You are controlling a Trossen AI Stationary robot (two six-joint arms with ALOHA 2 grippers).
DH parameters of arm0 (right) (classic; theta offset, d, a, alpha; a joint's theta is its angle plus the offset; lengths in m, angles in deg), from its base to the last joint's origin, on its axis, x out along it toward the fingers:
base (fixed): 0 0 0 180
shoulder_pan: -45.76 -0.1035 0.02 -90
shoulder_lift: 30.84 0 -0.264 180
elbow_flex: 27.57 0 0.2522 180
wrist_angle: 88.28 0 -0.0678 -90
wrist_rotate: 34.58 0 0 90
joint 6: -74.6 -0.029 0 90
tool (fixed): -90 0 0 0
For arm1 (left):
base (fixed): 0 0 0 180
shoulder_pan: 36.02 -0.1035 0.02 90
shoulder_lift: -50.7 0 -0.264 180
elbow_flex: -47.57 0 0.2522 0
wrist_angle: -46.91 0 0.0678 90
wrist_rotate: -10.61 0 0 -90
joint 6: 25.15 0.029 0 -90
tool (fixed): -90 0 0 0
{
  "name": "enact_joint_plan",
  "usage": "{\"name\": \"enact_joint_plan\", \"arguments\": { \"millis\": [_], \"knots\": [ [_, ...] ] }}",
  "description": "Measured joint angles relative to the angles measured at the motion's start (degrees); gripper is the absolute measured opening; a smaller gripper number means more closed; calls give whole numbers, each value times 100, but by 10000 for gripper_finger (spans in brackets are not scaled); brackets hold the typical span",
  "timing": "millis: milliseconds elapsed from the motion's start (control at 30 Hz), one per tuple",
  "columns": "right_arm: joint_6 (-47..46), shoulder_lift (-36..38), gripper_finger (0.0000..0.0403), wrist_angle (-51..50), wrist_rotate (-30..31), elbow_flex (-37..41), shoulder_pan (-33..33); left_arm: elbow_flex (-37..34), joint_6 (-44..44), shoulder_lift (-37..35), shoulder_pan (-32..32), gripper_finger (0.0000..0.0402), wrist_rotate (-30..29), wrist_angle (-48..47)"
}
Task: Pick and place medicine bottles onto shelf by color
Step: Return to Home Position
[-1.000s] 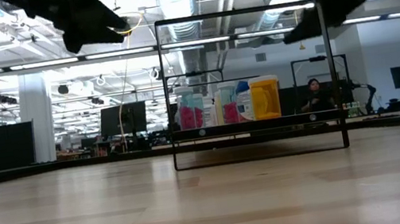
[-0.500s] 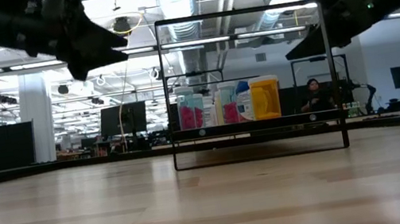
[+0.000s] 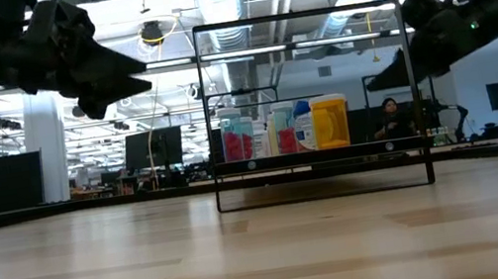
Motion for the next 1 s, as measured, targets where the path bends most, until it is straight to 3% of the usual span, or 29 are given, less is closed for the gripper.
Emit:
{"name": "enact_joint_plan", "arguments": {
  "millis": [333, 567, 1000],
  "knots": [
    [-339, -2, 228, 73, 347, 327, -138, -28, 2, -2, 45, 198, 141, -382],
    [-332, -2, 228, 911, 888, 831, -345, -28, 5, -2, 45, 198, 141, -532],
    [-636, 0, 228, 1145, 911, 1010, -356, -28, -18, -2, 90, 198, 125, -528]
  ]
}}
